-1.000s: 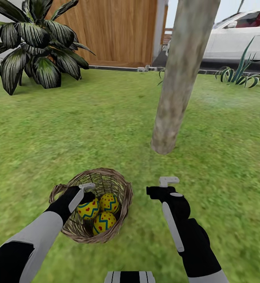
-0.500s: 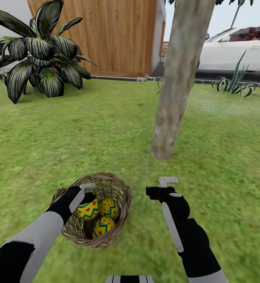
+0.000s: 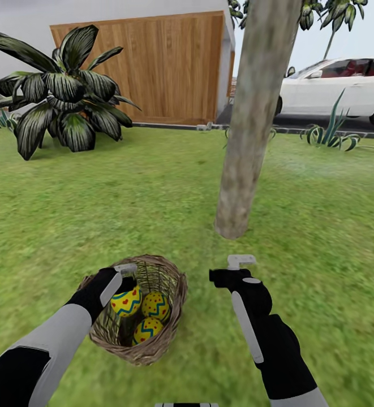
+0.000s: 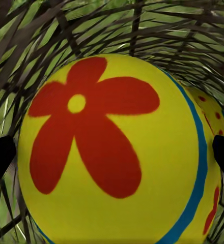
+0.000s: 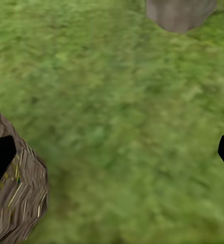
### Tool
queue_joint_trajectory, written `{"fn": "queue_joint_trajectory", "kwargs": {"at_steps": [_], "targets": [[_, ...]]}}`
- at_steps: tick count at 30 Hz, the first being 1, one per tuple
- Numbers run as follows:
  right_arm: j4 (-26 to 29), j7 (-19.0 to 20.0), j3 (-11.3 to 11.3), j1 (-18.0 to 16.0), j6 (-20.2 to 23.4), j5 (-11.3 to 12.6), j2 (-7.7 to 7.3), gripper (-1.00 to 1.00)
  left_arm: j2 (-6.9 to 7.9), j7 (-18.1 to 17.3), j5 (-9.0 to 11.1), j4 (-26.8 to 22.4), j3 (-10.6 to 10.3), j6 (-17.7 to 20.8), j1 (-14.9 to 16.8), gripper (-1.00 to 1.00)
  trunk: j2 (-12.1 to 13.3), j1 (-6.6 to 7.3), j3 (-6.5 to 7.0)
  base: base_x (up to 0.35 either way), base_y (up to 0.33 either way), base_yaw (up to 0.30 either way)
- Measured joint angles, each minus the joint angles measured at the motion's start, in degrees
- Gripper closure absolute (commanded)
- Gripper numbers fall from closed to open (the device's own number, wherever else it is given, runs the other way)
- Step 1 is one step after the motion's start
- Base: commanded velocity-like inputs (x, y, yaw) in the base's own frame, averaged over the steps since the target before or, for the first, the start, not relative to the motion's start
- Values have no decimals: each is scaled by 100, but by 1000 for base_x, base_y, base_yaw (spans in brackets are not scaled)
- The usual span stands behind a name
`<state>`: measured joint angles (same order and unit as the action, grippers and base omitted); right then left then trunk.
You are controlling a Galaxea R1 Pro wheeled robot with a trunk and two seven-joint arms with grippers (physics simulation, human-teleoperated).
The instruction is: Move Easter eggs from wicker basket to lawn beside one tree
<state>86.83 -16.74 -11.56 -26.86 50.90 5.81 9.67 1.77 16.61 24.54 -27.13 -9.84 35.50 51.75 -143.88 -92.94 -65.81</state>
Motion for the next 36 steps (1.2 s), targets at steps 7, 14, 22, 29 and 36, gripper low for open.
{"fn": "queue_joint_trajectory", "kwargs": {"at_steps": [7, 14, 22, 29, 36], "targets": [[-3, 0, -3, 0, 1, 0, 0, -100, 0, -1, 6, -2, -104, 7, 3, 100, 10, 17, 155, -68, -55, 0], [-3, -1, -6, 0, 1, 0, 3, -100, -6, -8, 14, -2, -191, 25, 7, 100, 19, 33, 310, -215, -170, 0], [0, 0, -162, 0, -22, 67, -7, -100, 0, 0, 15, -9, -229, 238, 8, 100, 30, 57, 488, -32, -25, 0], [-3, 0, -182, 0, -25, 120, -17, -100, 15, -3, 21, -1094, -231, 939, -4, 100, 38, 76, 644, 0, 0, 0], [-3, 0, -183, 0, -23, 122, -18, -100, 35, 645, 17, -2919, -227, 1806, -49, 100, 48, 93, 799, 0, 0, 0]]}}
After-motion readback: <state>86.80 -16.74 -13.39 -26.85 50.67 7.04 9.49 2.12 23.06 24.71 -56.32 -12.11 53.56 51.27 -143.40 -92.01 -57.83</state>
